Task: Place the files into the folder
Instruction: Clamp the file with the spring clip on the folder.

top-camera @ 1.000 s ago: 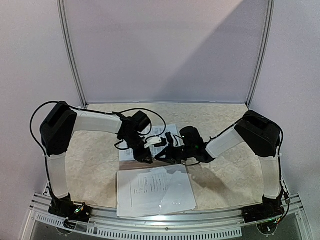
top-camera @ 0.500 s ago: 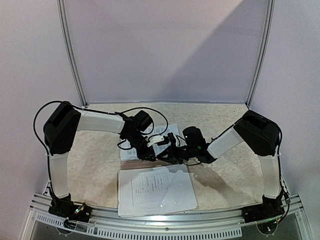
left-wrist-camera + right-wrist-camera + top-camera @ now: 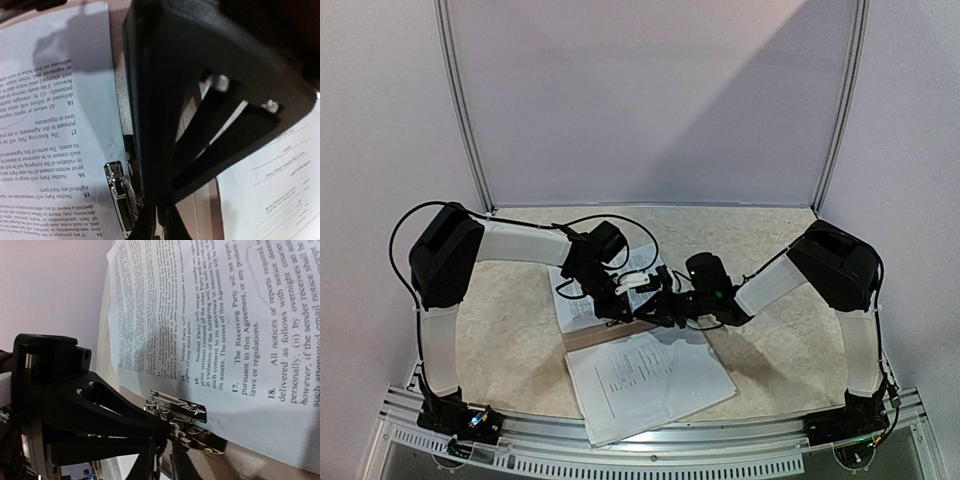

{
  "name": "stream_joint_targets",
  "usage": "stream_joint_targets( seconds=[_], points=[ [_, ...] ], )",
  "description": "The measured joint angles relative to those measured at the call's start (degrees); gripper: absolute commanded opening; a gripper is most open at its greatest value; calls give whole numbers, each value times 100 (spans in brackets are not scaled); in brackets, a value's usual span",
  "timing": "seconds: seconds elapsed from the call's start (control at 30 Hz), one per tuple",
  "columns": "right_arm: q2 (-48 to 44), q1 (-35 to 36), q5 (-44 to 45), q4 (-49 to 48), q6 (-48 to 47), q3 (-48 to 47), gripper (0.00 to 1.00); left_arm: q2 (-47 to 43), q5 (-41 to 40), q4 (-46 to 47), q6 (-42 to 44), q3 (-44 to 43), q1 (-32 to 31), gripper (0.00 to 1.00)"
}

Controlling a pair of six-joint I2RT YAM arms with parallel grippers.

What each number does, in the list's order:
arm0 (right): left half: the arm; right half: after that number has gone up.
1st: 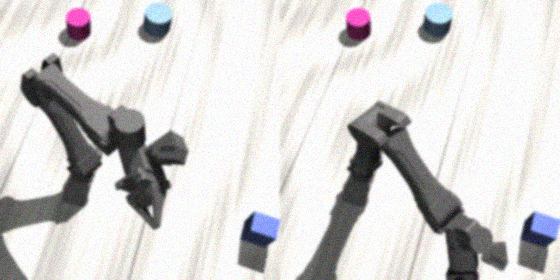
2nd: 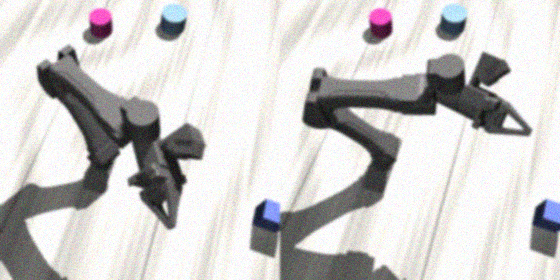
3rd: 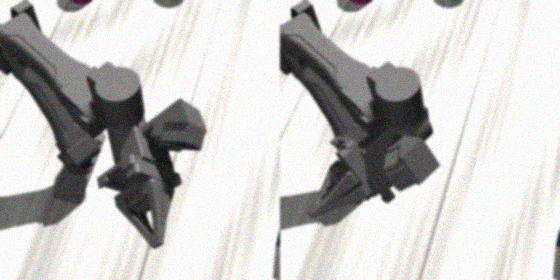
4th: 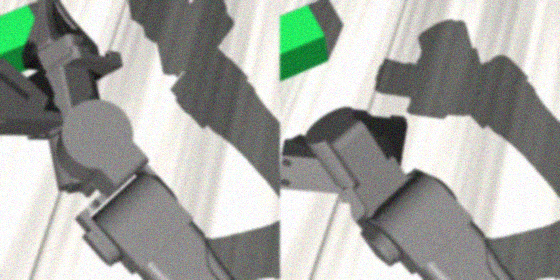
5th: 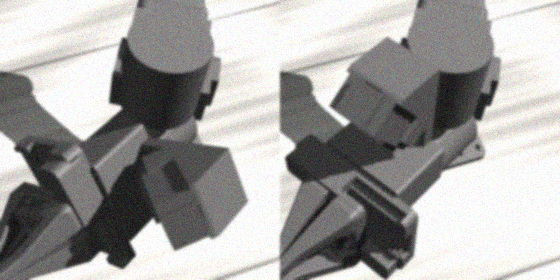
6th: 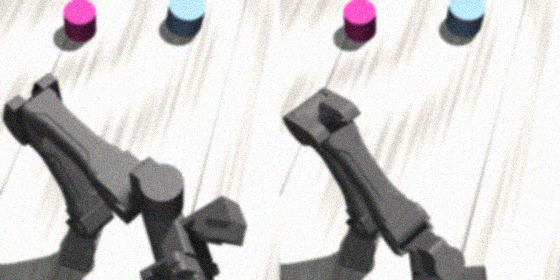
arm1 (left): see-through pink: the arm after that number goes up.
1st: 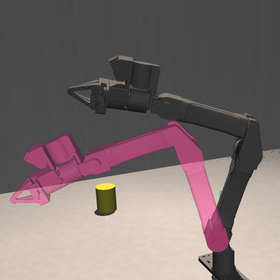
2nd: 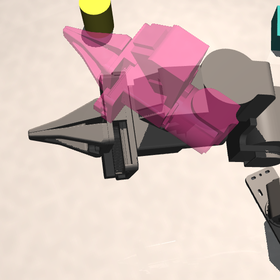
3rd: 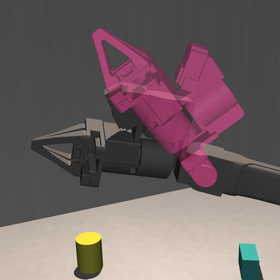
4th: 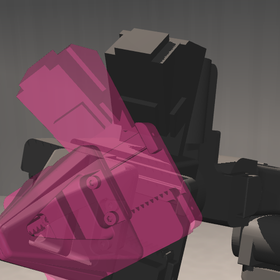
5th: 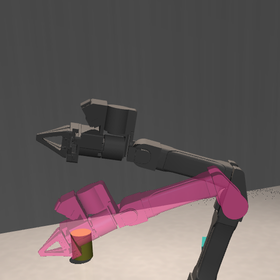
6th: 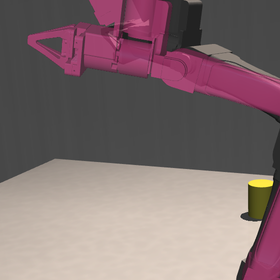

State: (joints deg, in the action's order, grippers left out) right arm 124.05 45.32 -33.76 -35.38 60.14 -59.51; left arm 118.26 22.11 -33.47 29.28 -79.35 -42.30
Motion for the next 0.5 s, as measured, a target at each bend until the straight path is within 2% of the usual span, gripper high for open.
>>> stream_joint_targets(
  seconds=[0.1,0.37,0.5],
  points=[
    [-20,-15,-42,125,-20,-9,19,0,20,-9,9,0,0,0],
    [-645,-256,-46,1106,-391,-7,19,0,111,-13,-37,0,0,0],
    [-828,-315,-46,1239,-518,-9,14,0,149,-15,-66,0,0,0]
  ],
)
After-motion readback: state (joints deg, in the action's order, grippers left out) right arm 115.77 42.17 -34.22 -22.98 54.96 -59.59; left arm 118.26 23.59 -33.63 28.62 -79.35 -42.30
